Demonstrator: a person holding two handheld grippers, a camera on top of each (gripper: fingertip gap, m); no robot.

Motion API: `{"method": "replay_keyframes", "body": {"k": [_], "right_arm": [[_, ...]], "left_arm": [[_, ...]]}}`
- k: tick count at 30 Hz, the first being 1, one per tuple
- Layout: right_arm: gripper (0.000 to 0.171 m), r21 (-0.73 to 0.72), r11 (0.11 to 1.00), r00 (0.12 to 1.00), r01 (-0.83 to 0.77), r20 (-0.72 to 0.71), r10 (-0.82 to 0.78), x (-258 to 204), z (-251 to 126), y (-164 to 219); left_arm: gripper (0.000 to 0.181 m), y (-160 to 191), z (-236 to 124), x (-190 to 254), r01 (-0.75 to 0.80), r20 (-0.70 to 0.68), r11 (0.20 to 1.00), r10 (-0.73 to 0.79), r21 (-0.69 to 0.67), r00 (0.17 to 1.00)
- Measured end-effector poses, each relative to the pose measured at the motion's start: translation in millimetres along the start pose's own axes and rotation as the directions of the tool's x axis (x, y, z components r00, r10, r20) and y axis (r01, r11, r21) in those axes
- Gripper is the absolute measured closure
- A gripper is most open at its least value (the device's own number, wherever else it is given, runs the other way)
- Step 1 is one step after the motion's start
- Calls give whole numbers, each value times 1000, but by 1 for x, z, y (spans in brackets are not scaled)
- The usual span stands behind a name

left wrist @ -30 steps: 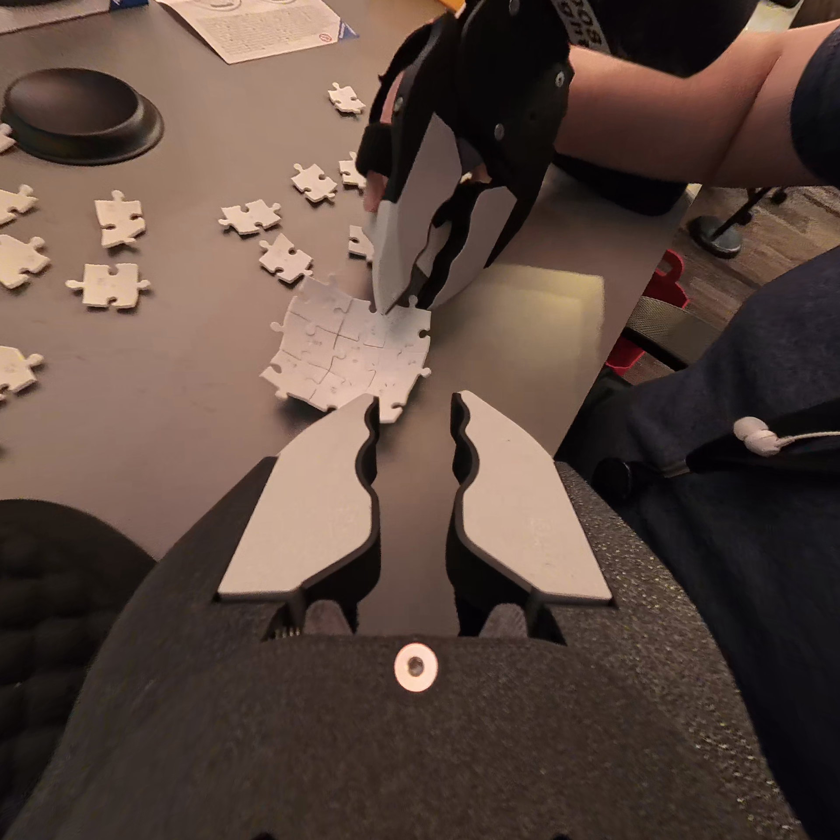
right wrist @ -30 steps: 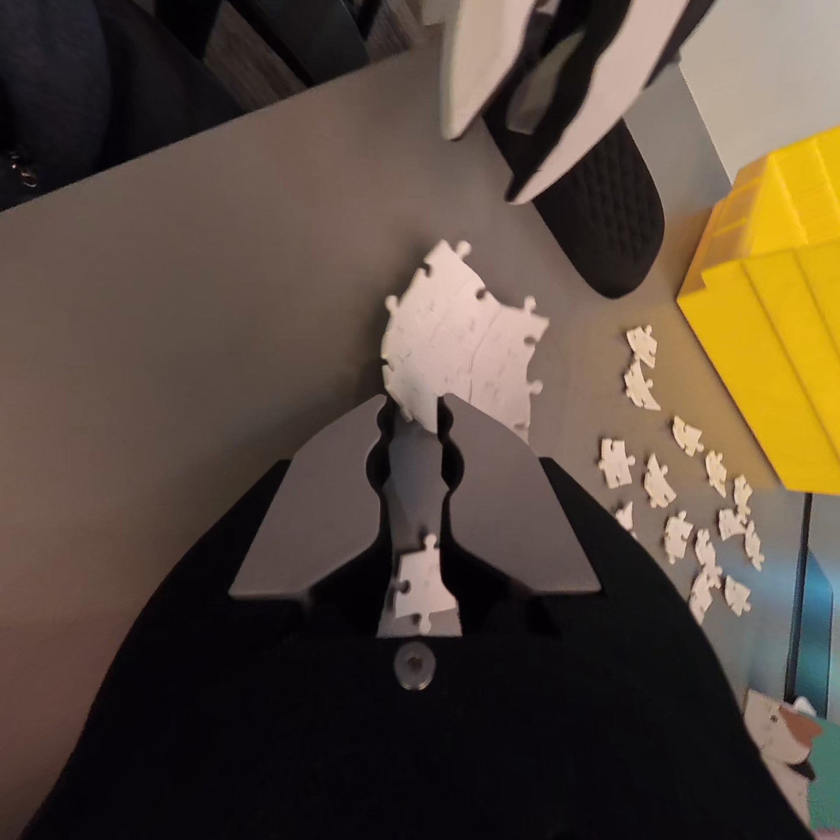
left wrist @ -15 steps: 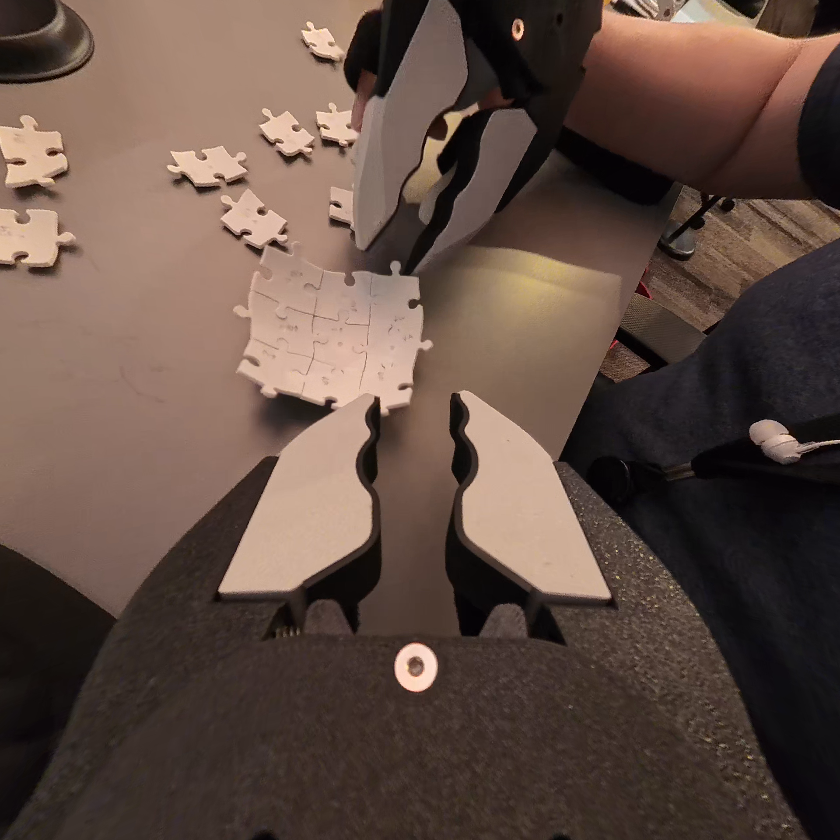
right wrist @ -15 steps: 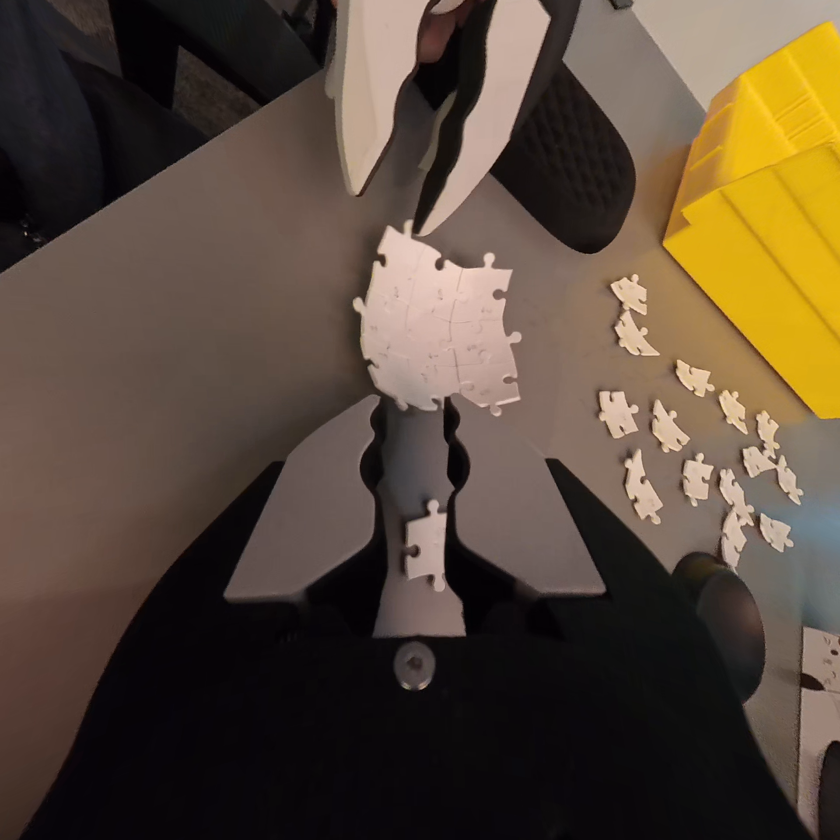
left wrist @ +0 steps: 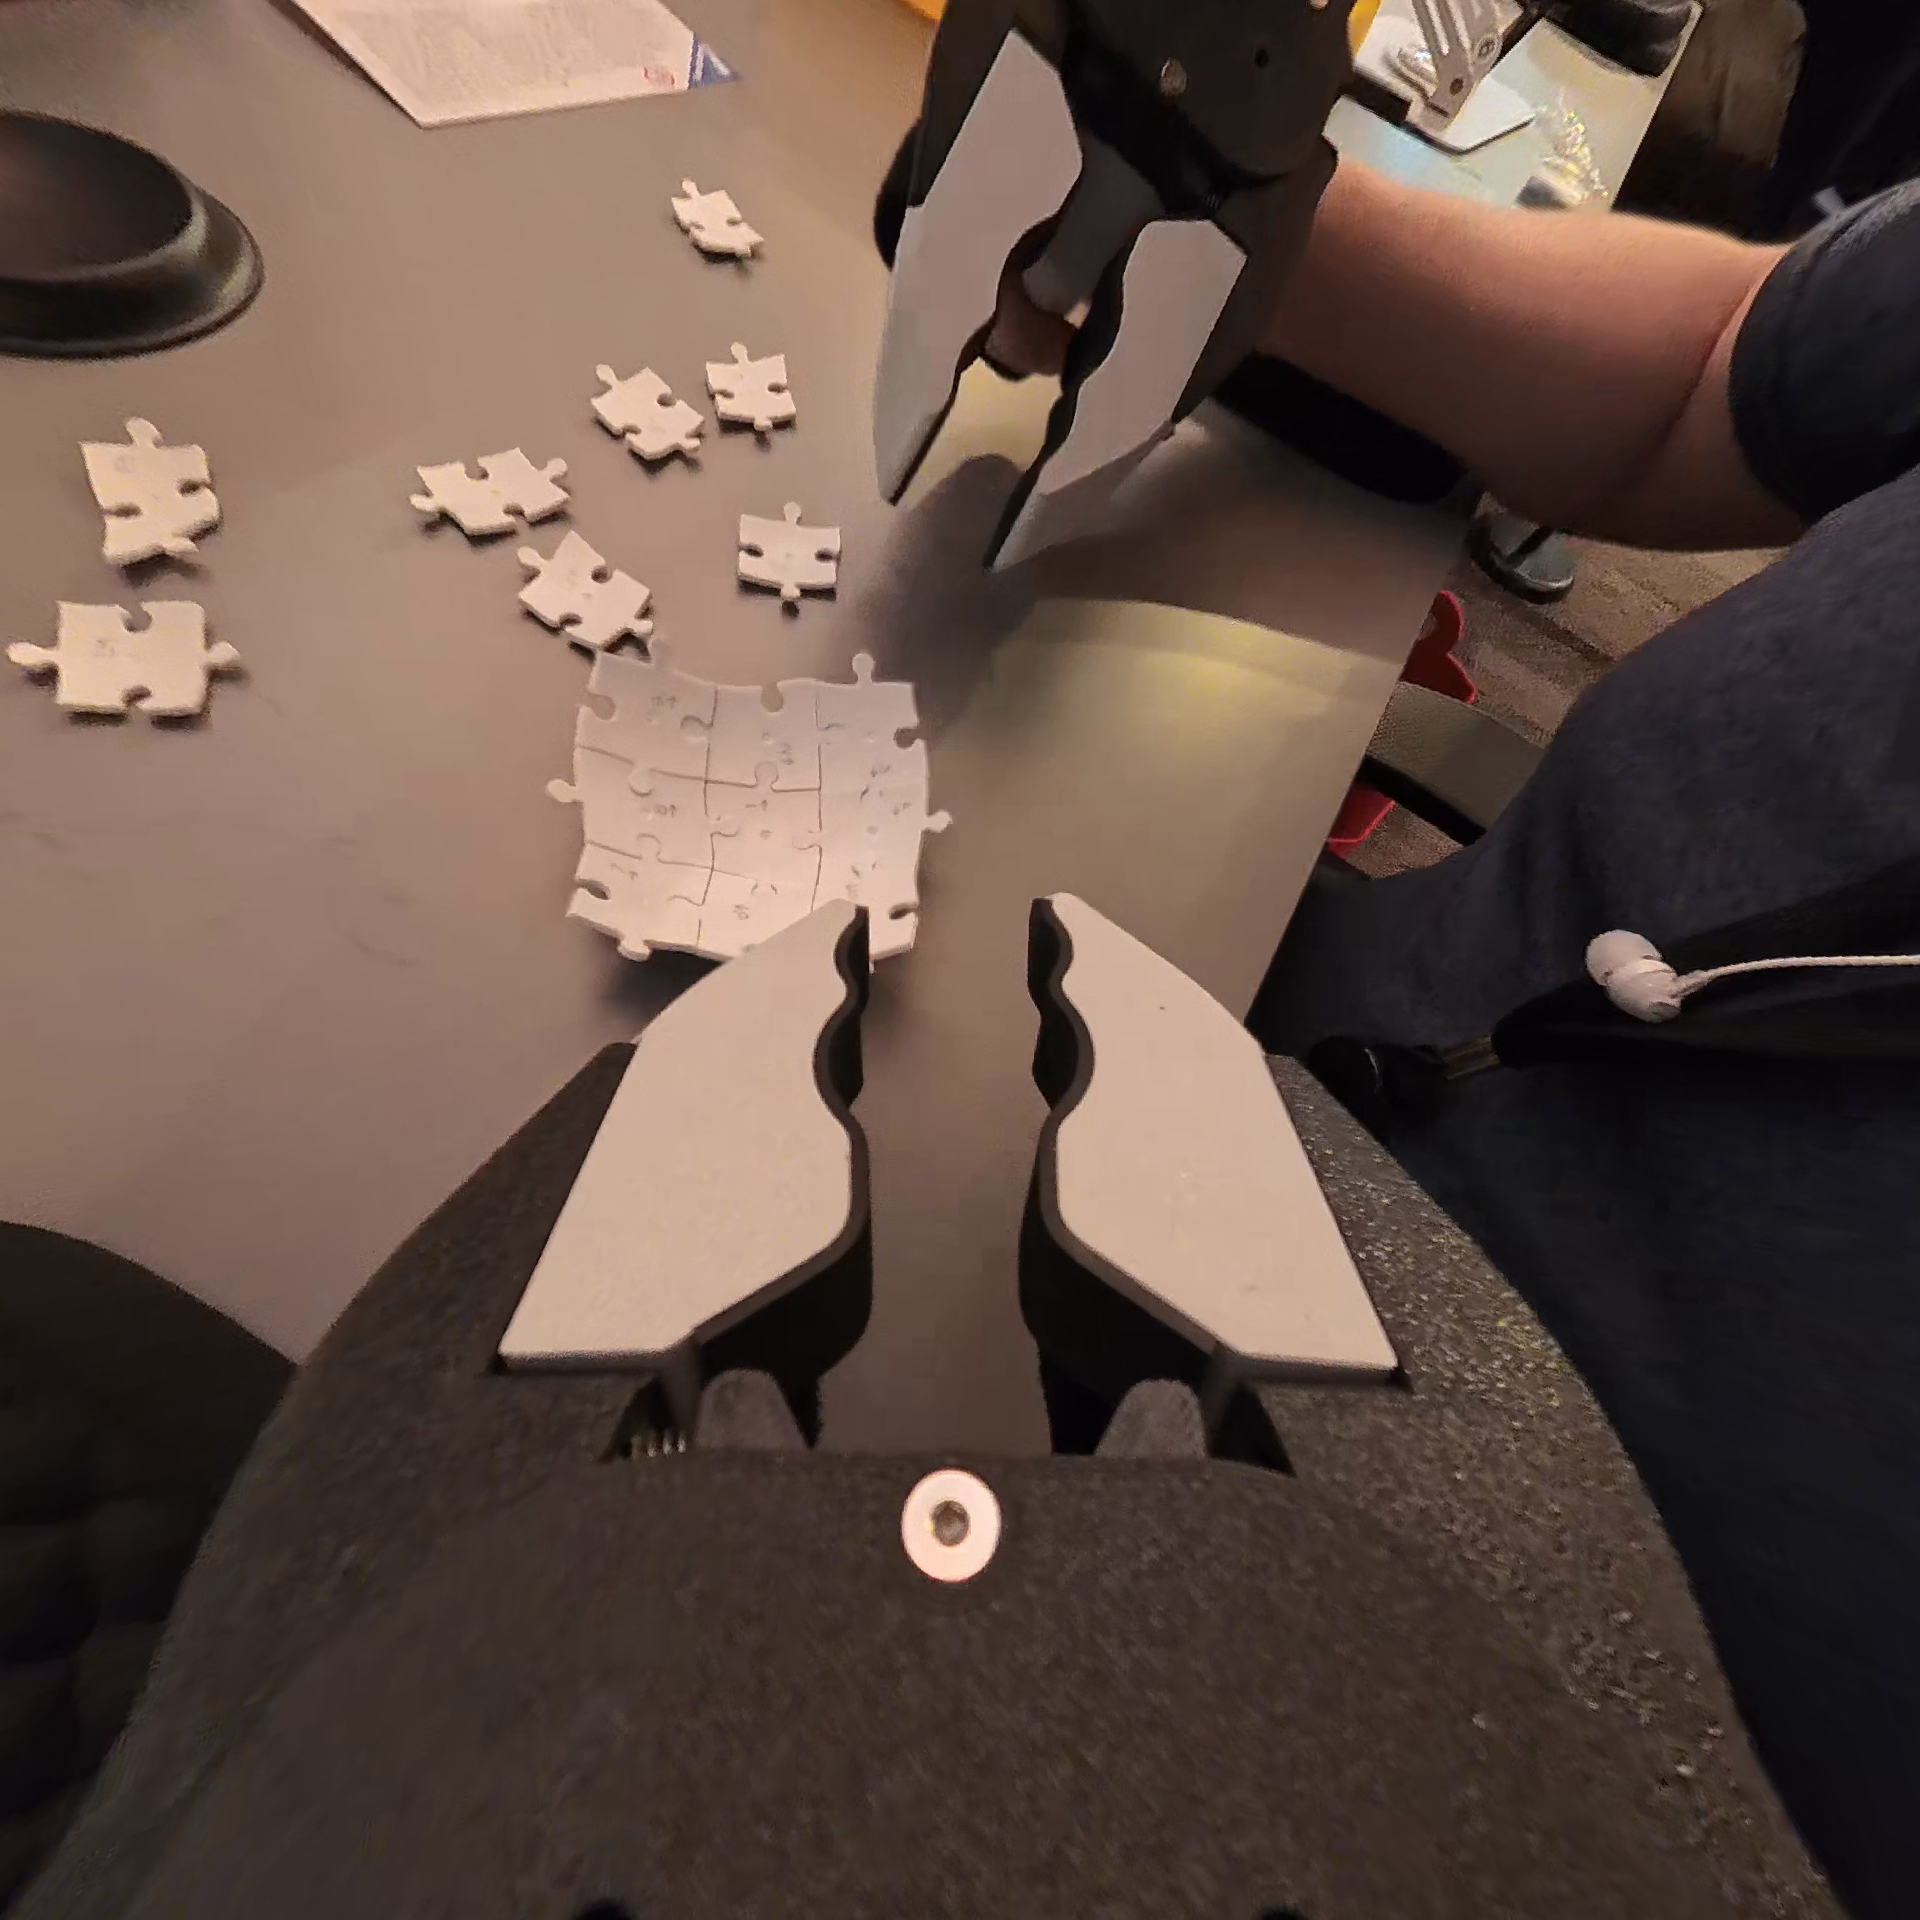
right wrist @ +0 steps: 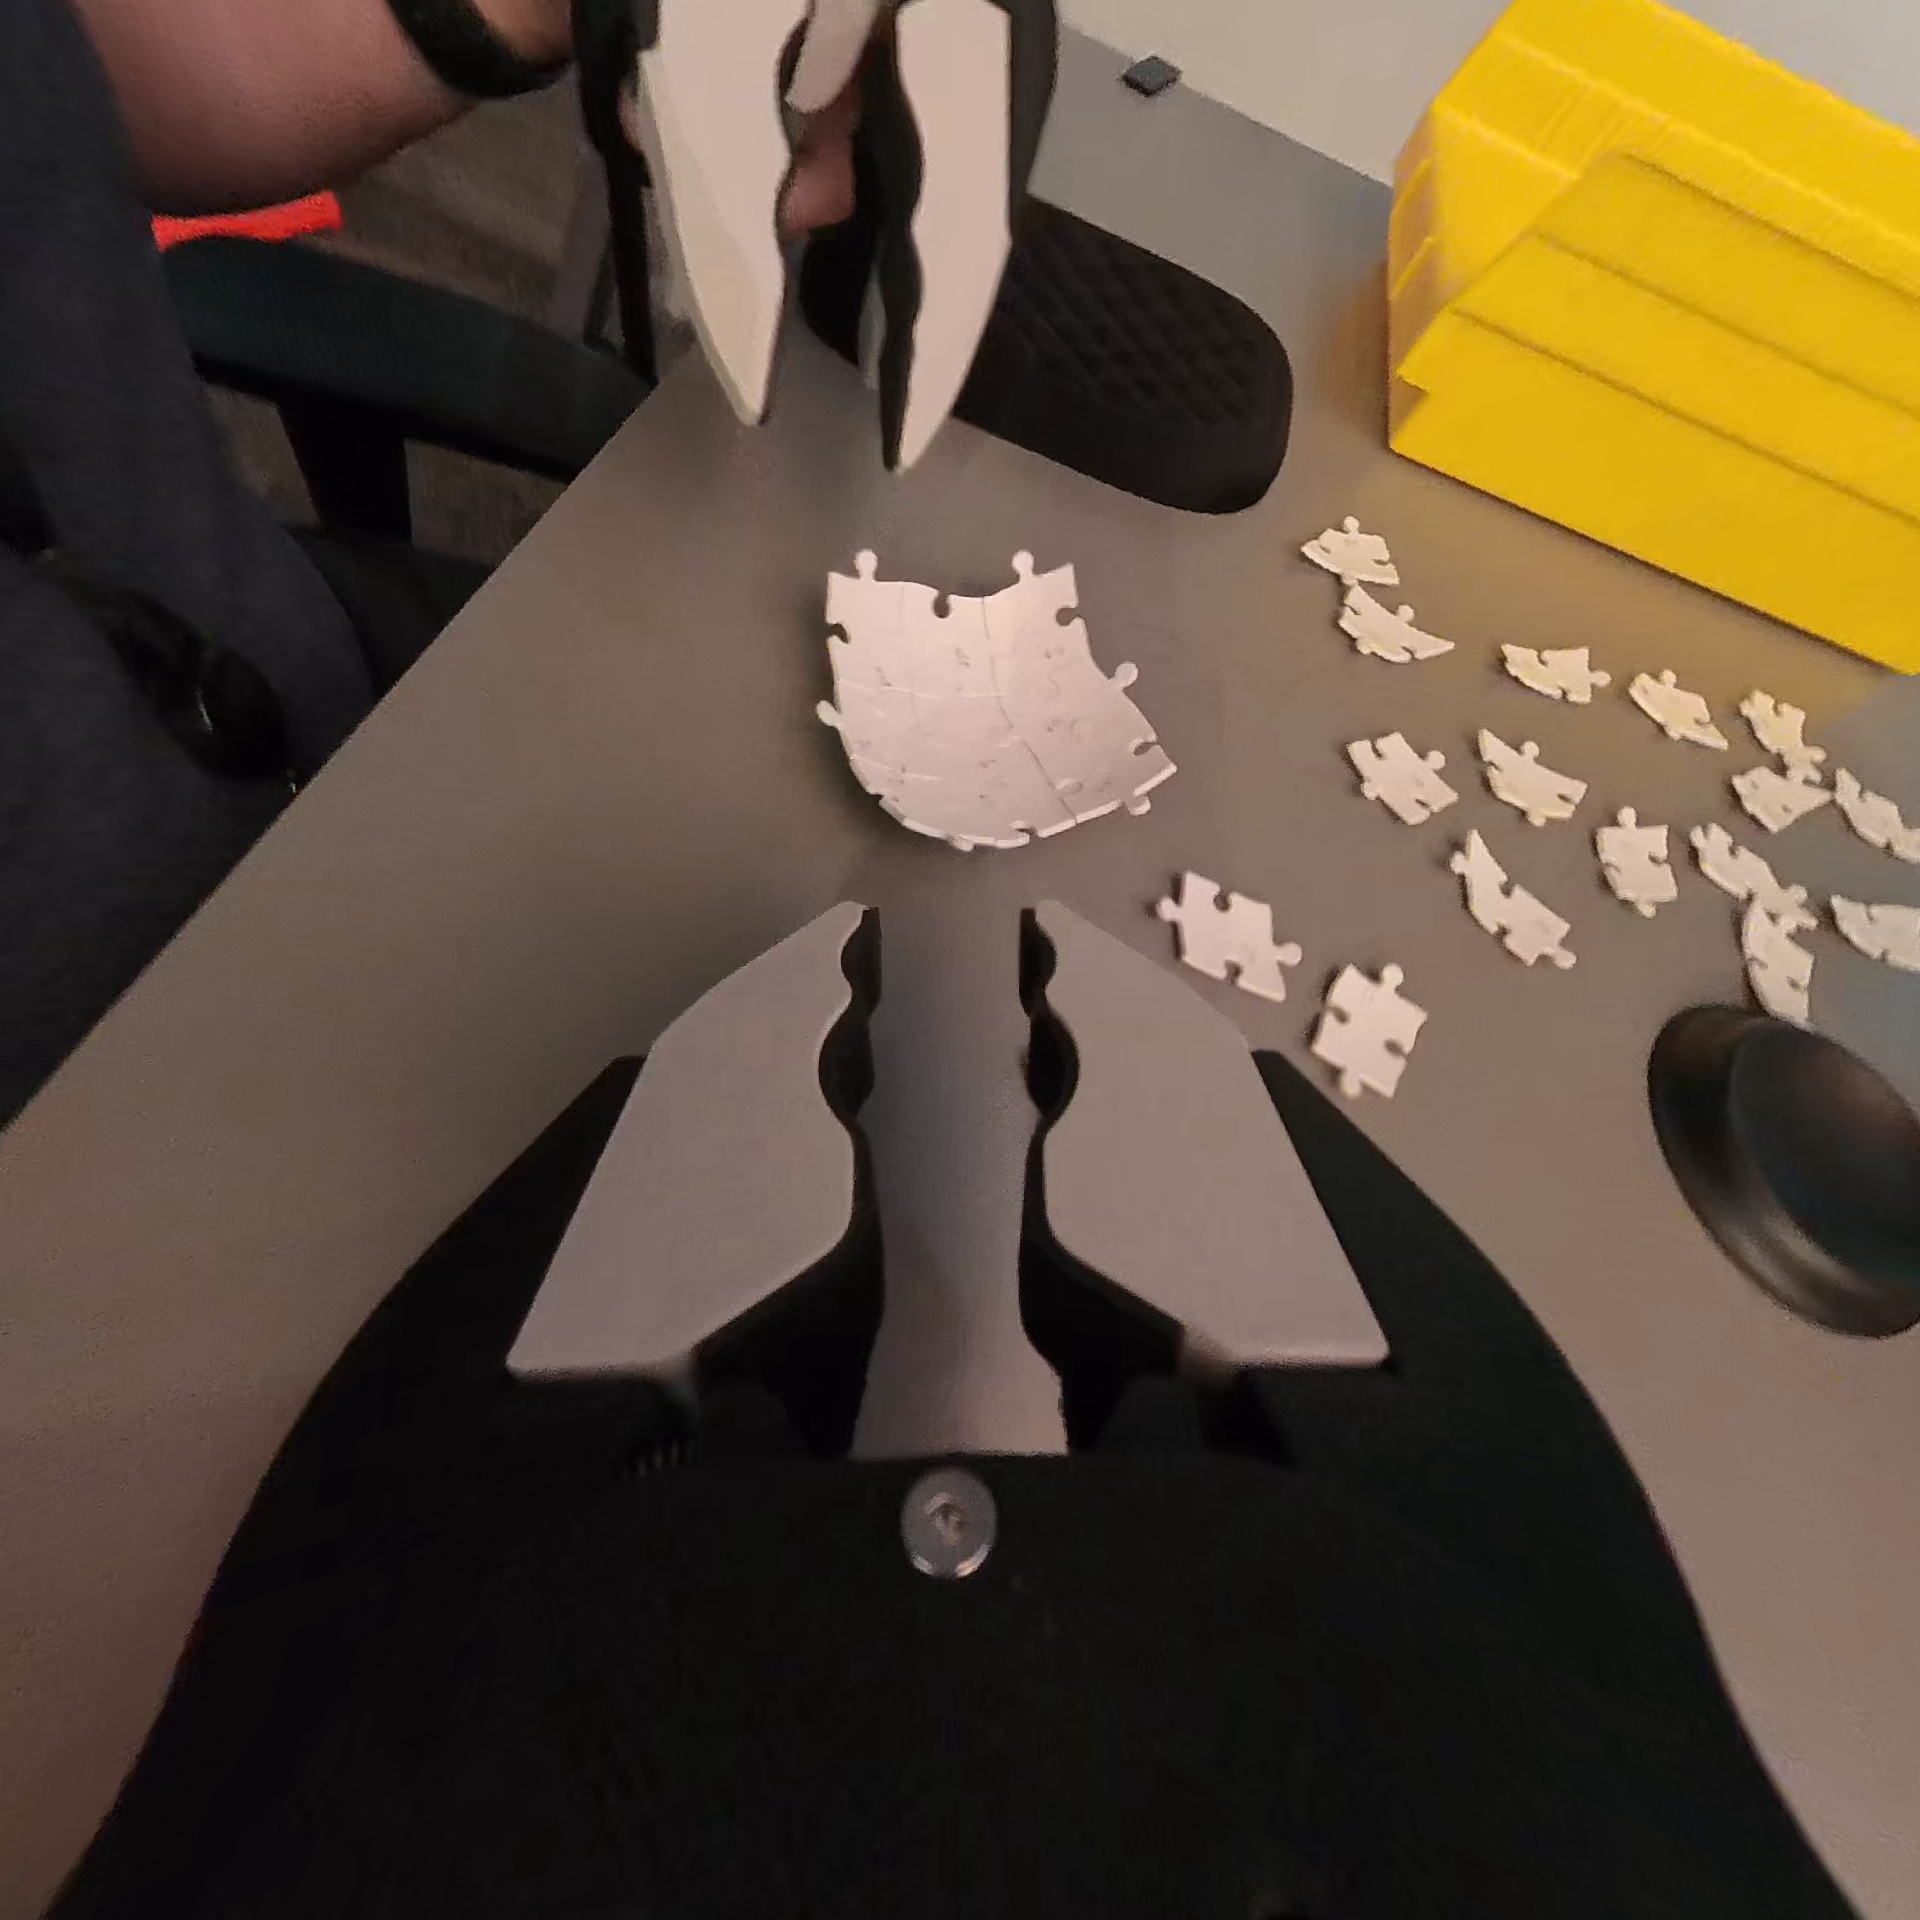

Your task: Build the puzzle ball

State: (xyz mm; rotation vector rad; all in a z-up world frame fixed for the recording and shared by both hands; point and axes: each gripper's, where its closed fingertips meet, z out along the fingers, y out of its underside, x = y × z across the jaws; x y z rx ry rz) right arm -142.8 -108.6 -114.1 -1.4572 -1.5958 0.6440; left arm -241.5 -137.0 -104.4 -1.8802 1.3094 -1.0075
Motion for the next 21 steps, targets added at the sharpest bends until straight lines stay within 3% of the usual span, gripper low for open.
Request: {"method": "replay_keyframes", "body": {"k": [10, 21], "right_arm": [[134, 184, 925, 934, -332, -73, 350, 27, -23, -7], [124, 308, 881, 912, -359, -87, 402, 36, -31, -21]], "left_arm": [[152, -29, -23, -12, -7, 37, 995, 4, 95, 999], [152, -59, -20, -34, -47, 63, 985, 37, 167, 997]]}}
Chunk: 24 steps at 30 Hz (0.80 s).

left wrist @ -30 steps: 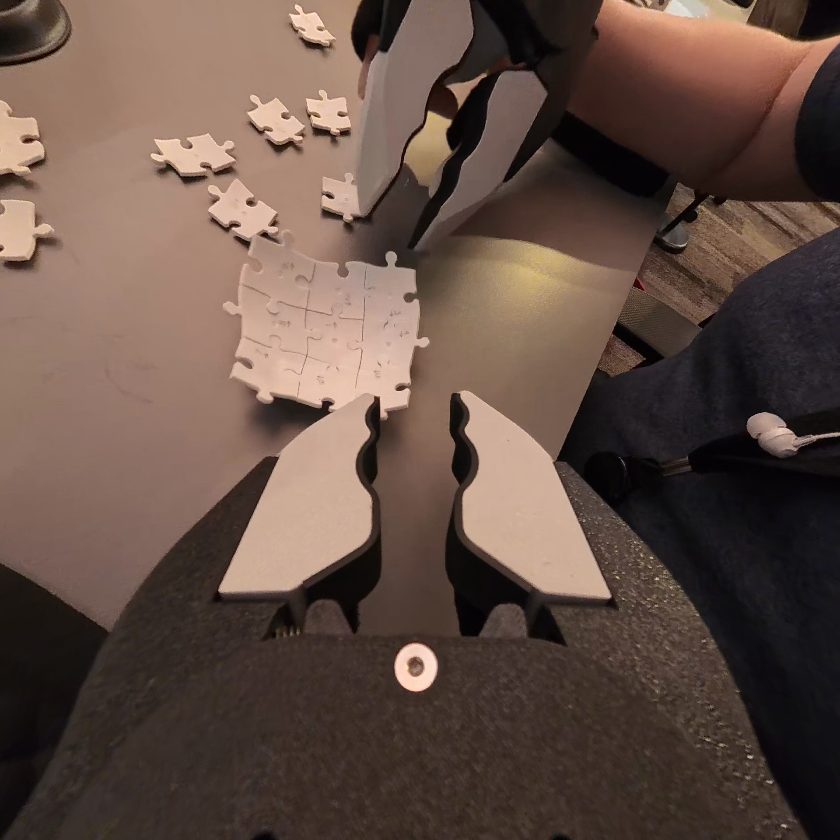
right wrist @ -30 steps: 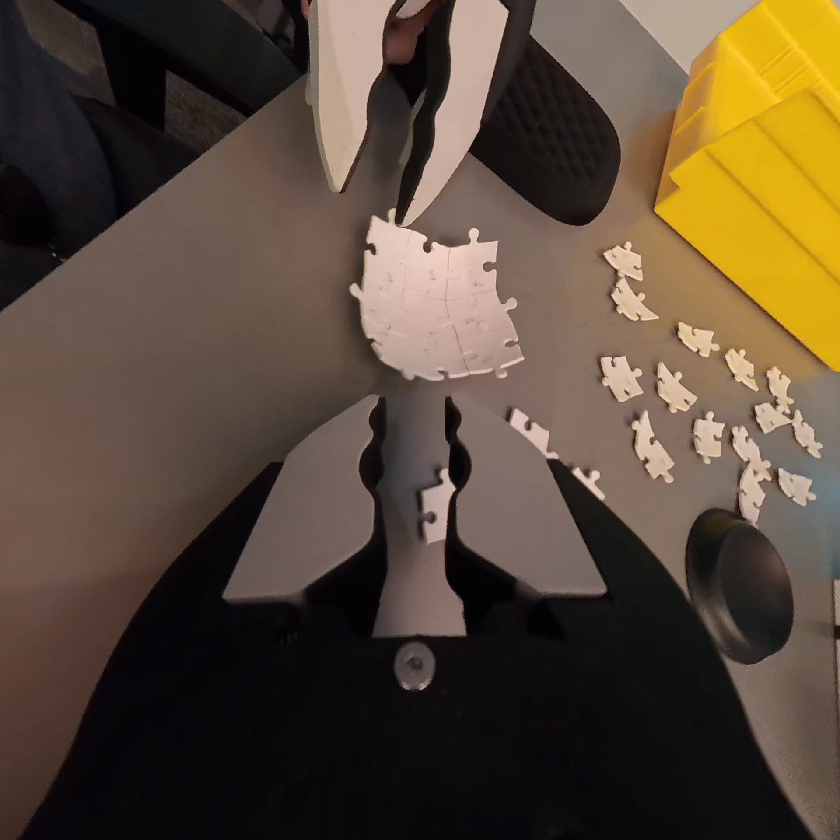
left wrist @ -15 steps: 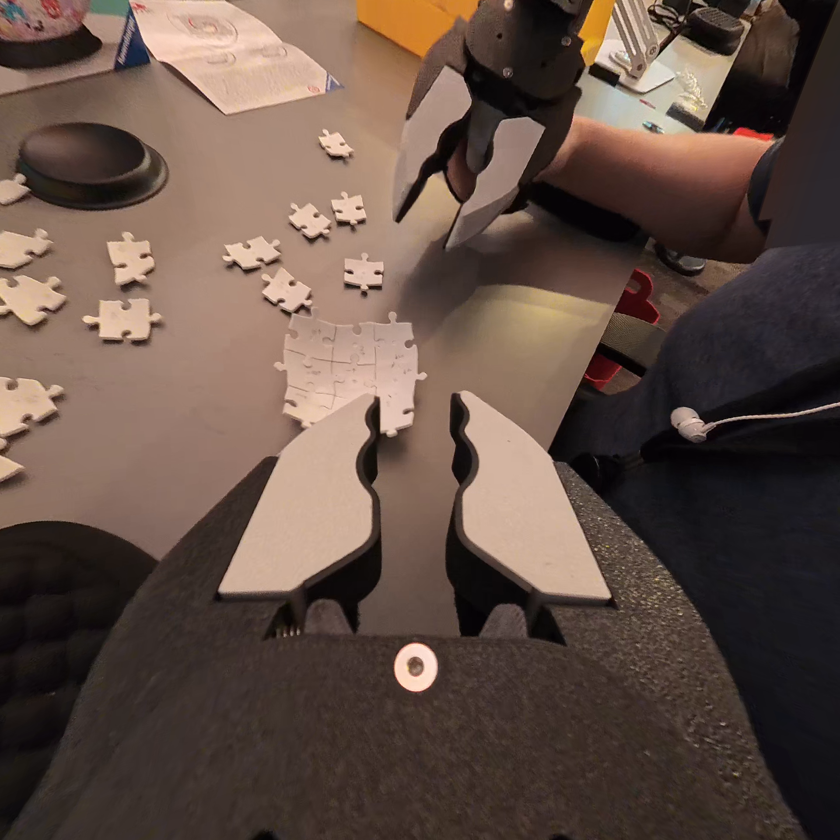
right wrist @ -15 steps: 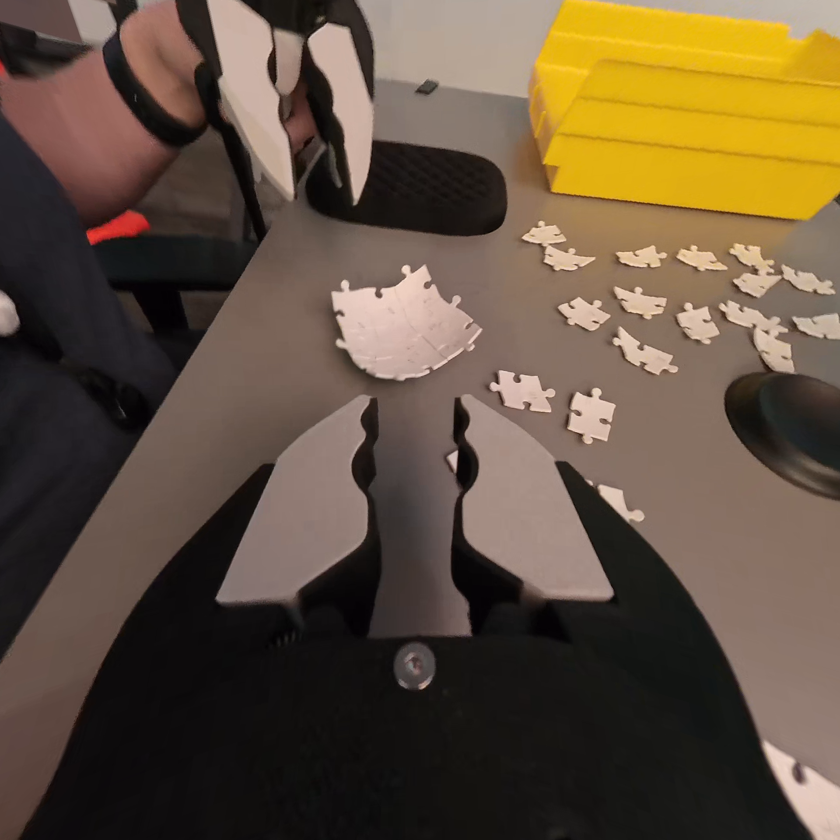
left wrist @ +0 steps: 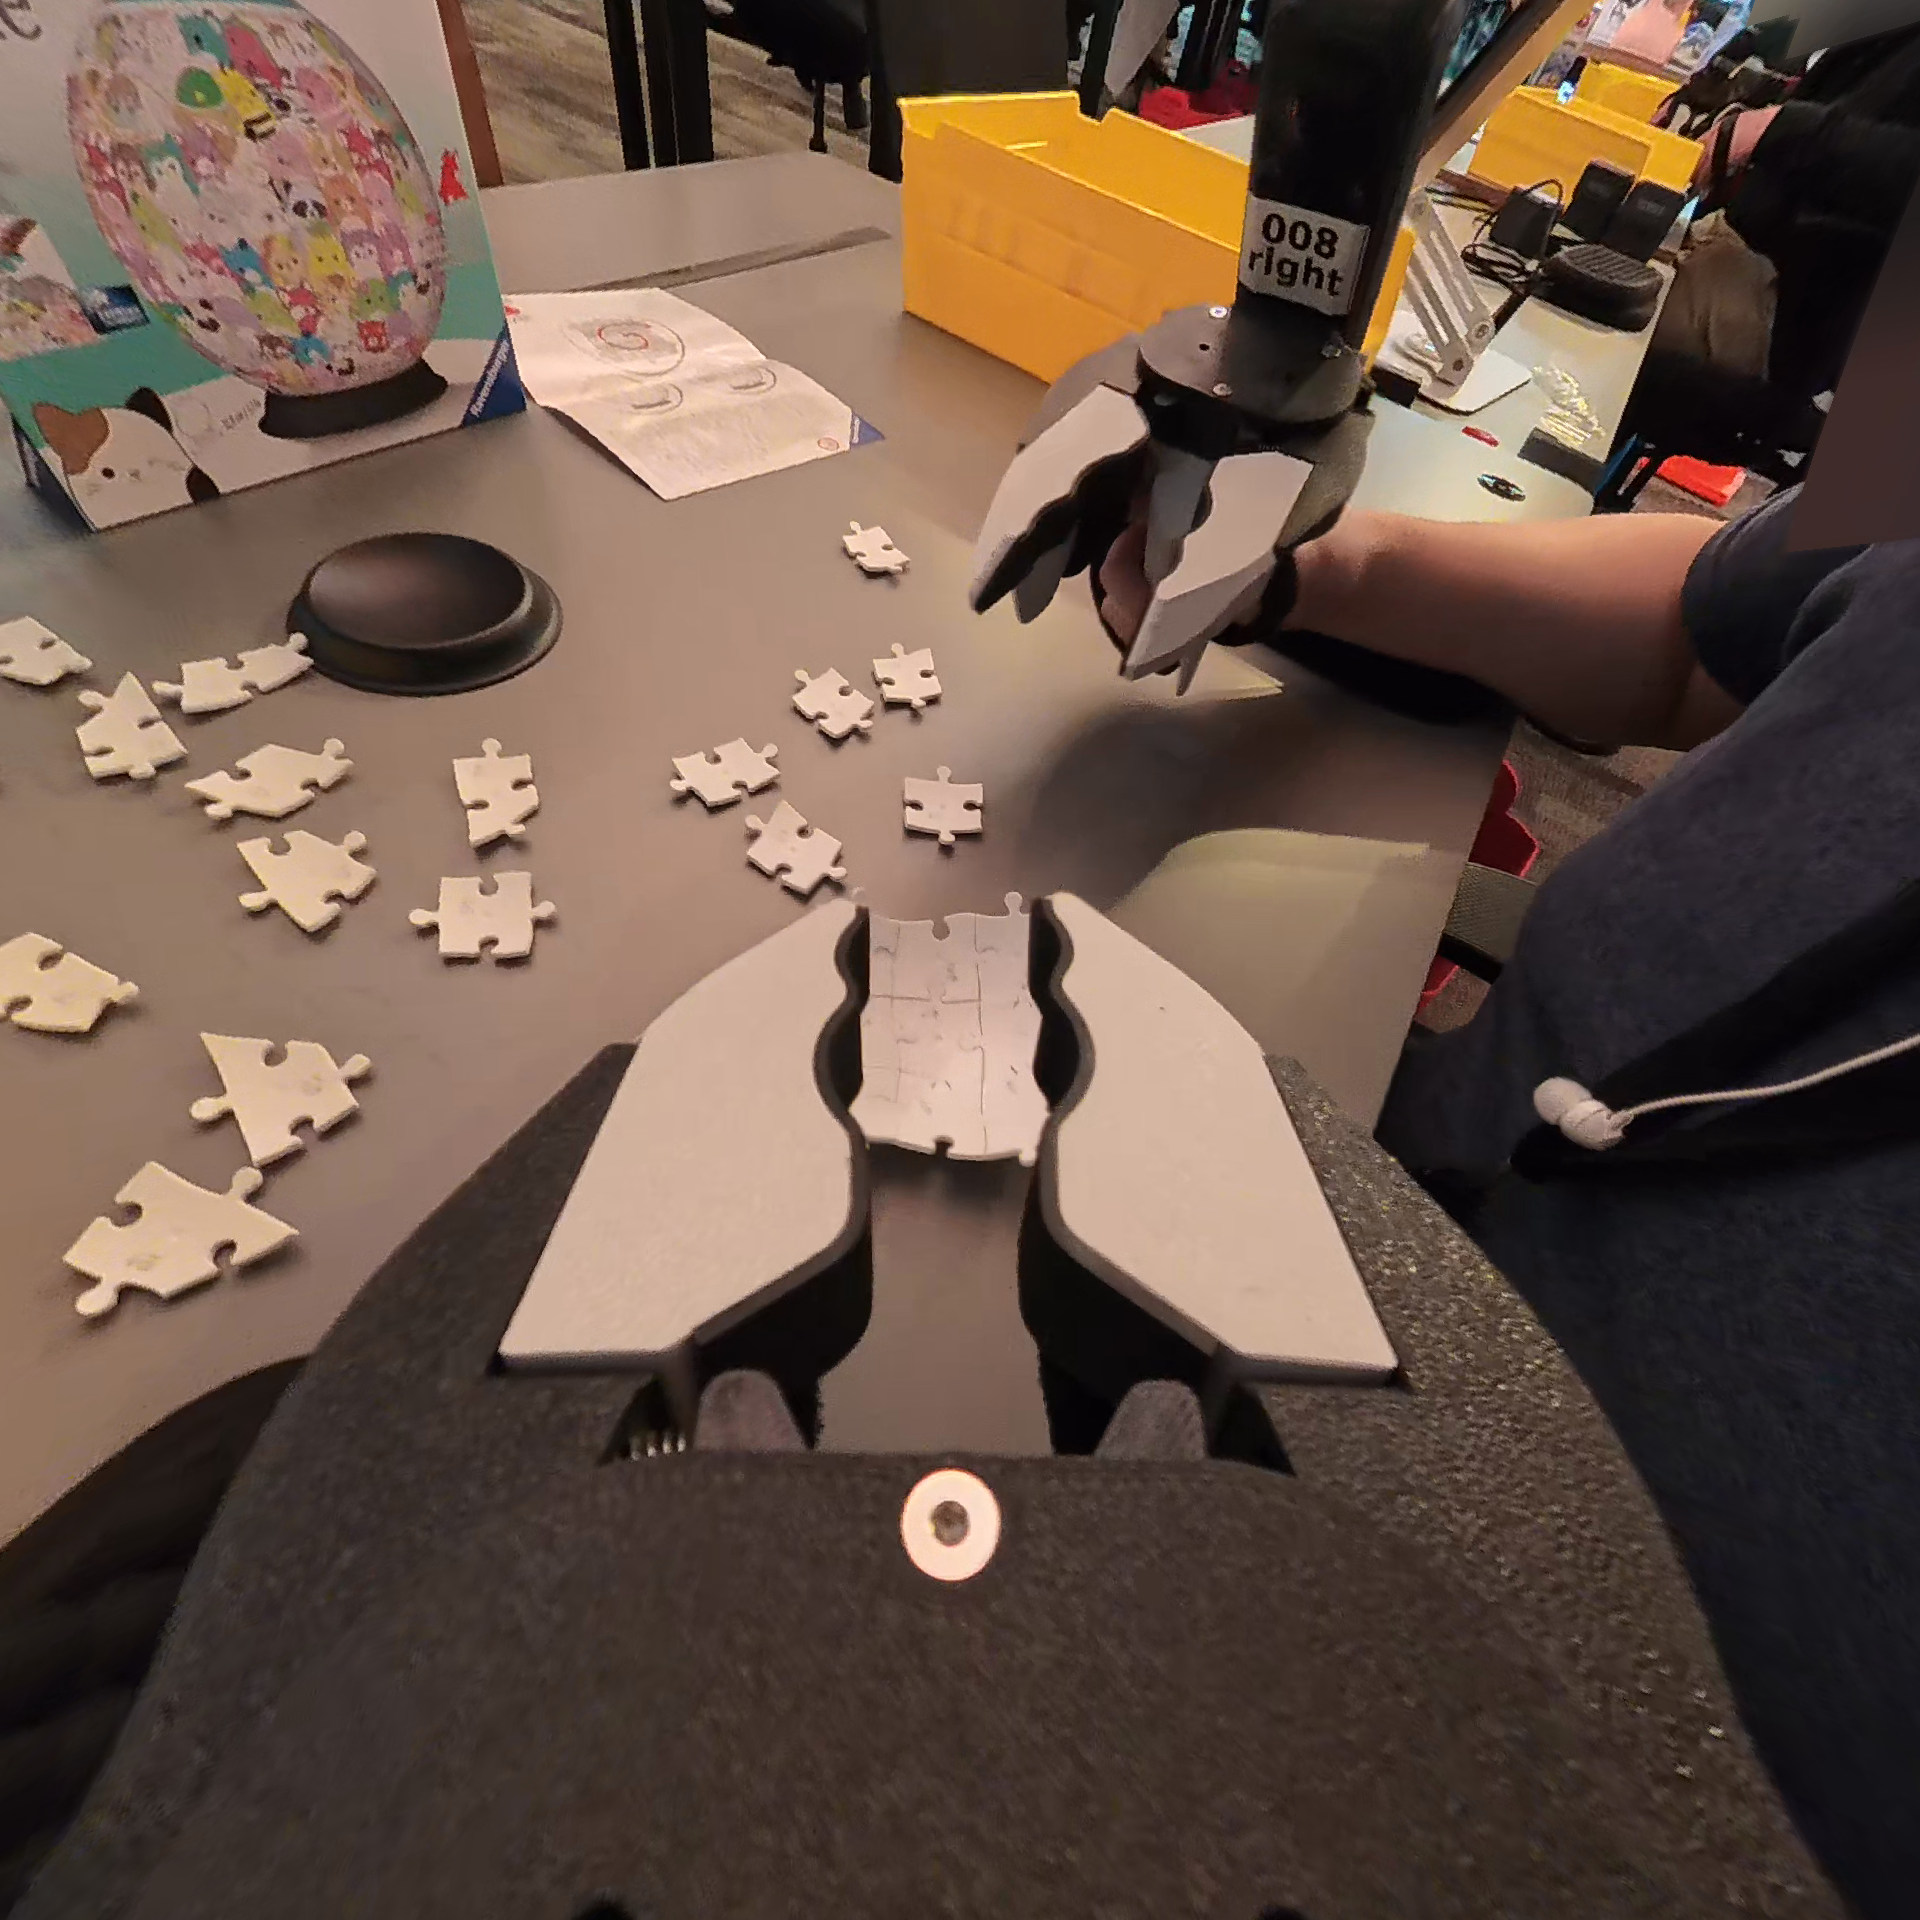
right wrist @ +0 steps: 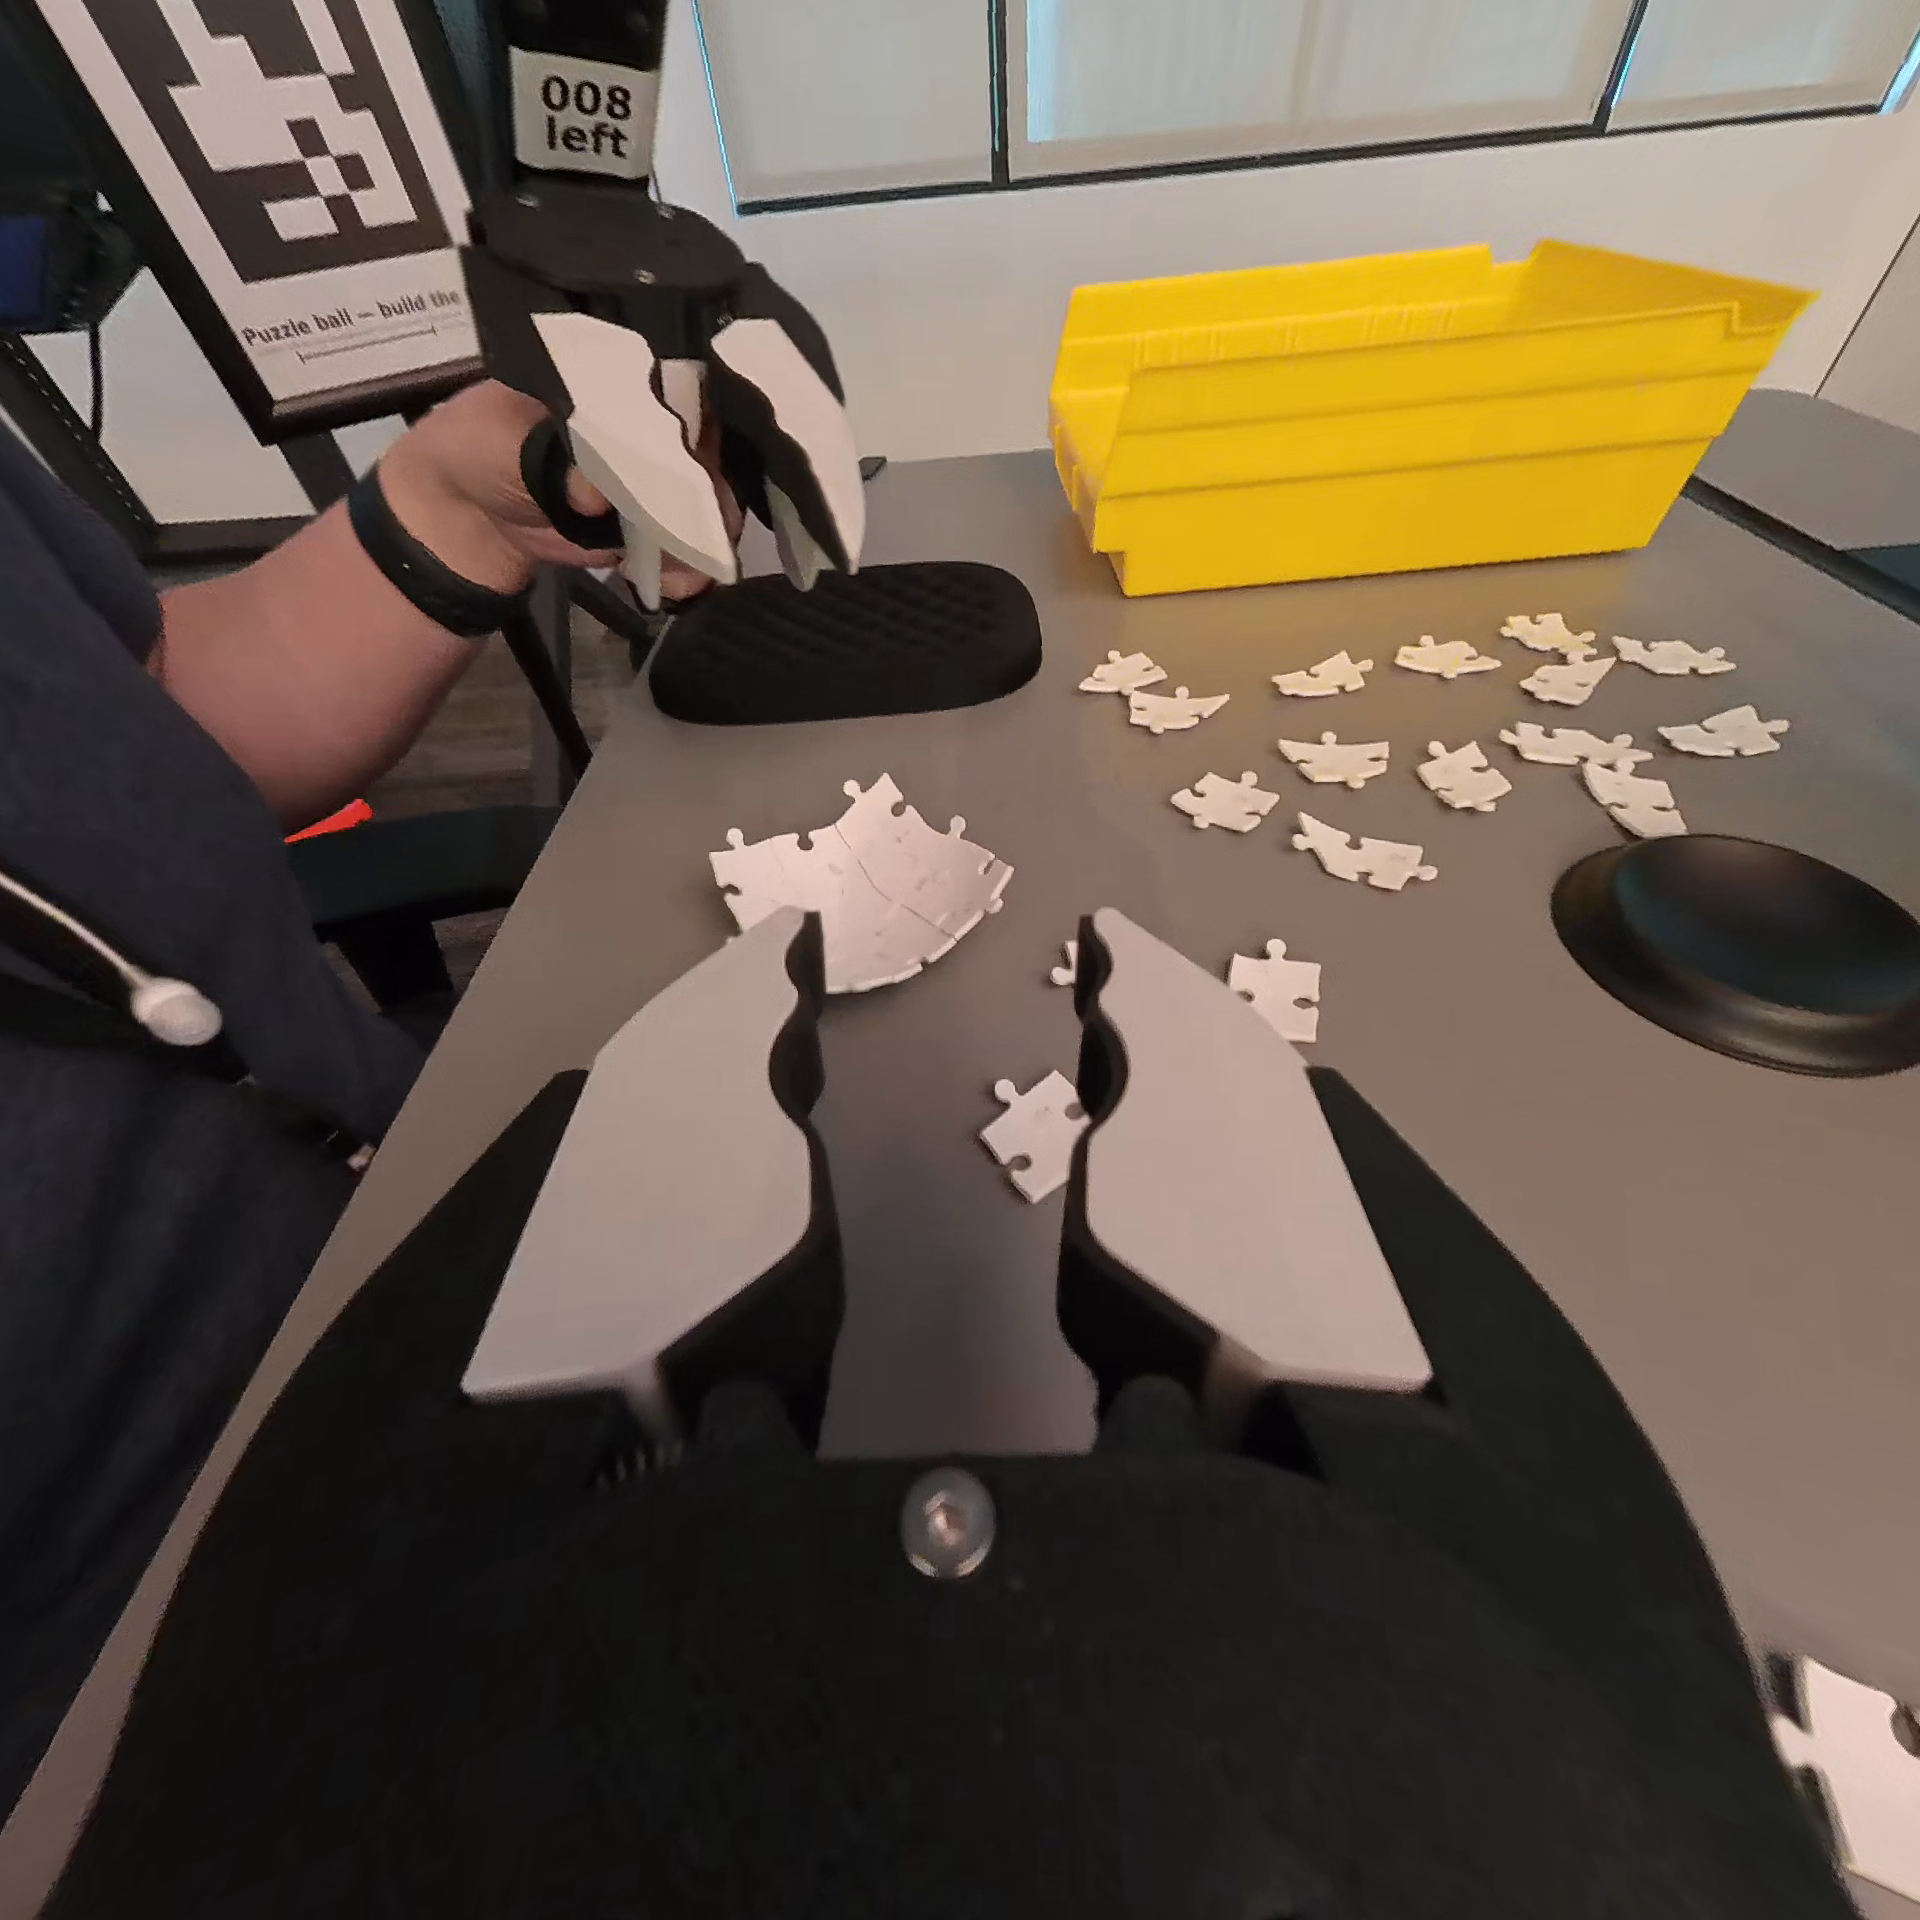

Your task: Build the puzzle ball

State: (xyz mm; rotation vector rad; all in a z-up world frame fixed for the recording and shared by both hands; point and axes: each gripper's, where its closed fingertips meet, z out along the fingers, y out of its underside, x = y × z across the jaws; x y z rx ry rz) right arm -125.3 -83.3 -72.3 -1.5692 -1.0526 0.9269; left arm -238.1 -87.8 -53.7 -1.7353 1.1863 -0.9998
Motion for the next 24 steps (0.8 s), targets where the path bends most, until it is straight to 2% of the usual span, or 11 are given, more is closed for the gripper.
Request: {"method": "replay_keyframes", "body": {"k": [4, 18, 24], "right_arm": [[117, 20, 1000, 1000, -10, -5, 10, 0, -1, -4], [111, 66, 997, 998, -40, 51, 37, -14, -2, -15], [111, 114, 989, 995, -95, 1, 96, 3, -12, -21]], "left_arm": [[152, -8, 7, -2, -2, -21, 1000, 3, 12, 1000], [152, -22, 23, -15, -41, -22, 999, 41, 6, 999], [152, -27, 25, -23, -40, -26, 999, 41, 13, 999]]}}
